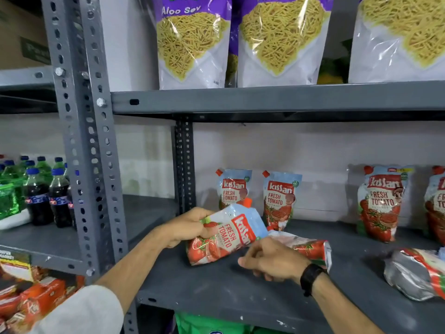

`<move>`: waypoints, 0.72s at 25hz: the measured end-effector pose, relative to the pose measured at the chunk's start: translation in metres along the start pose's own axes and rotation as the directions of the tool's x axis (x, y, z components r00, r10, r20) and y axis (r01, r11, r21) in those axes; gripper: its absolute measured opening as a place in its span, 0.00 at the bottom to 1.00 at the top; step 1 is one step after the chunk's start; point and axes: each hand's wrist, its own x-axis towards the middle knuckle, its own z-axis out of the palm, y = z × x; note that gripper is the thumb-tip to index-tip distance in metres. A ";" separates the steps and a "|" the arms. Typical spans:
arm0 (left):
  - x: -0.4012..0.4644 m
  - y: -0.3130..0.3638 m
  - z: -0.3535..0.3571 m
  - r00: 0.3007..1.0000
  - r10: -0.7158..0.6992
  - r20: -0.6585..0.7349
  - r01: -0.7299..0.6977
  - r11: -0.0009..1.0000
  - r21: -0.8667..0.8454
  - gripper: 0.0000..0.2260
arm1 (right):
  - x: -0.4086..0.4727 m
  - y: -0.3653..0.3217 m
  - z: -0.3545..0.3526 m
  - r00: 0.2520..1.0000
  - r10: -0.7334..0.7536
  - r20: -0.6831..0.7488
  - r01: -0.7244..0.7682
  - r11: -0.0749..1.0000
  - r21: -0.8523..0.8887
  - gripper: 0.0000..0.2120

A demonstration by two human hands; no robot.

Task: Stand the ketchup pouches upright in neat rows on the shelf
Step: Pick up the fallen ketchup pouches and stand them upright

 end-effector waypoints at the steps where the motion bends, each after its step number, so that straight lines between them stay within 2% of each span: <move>1: 0.000 -0.004 -0.004 0.999 0.014 -0.043 -0.020 0.990 -0.138 0.13 | 0.005 -0.005 0.003 1.000 -0.024 -0.019 0.026 0.993 0.112 0.18; 3: 0.002 -0.008 -0.006 0.993 0.058 -0.107 -0.094 0.920 -0.380 0.14 | 0.013 -0.016 0.005 0.990 -0.126 -0.055 0.138 0.915 0.379 0.18; 5: 0.003 -0.002 -0.006 0.984 0.121 -0.131 -0.174 0.812 -0.557 0.17 | 0.022 -0.031 0.002 0.958 -0.247 -0.147 0.284 0.741 0.609 0.19; 7: 0.006 0.009 -0.005 0.974 0.152 -0.168 -0.226 0.718 -0.658 0.17 | 0.029 -0.045 -0.003 0.915 -0.319 -0.247 0.391 0.552 0.736 0.20; 8: 0.008 0.014 -0.005 0.970 0.163 -0.182 -0.244 0.701 -0.671 0.16 | 0.033 -0.052 -0.006 0.903 -0.306 -0.301 0.422 0.509 0.750 0.20; 10: 0.011 0.021 -0.006 0.962 0.178 -0.205 -0.266 0.763 -0.589 0.15 | 0.040 -0.059 -0.010 0.888 -0.218 -0.405 0.457 0.515 0.725 0.18; 13: 0.013 0.018 -0.010 0.963 0.204 -0.178 -0.250 0.921 -0.300 0.19 | 0.047 -0.061 -0.012 0.849 -0.103 -0.518 0.474 0.584 0.659 0.12; 16: 0.012 0.009 -0.003 0.963 0.247 -0.107 -0.261 0.952 -0.158 0.34 | 0.051 -0.057 -0.007 0.808 -0.055 -0.587 0.464 0.675 0.574 0.11; 18: 0.012 0.005 0.003 0.952 0.270 -0.147 -0.291 0.945 -0.150 0.37 | 0.054 -0.054 -0.003 0.797 -0.068 -0.600 0.448 0.733 0.512 0.12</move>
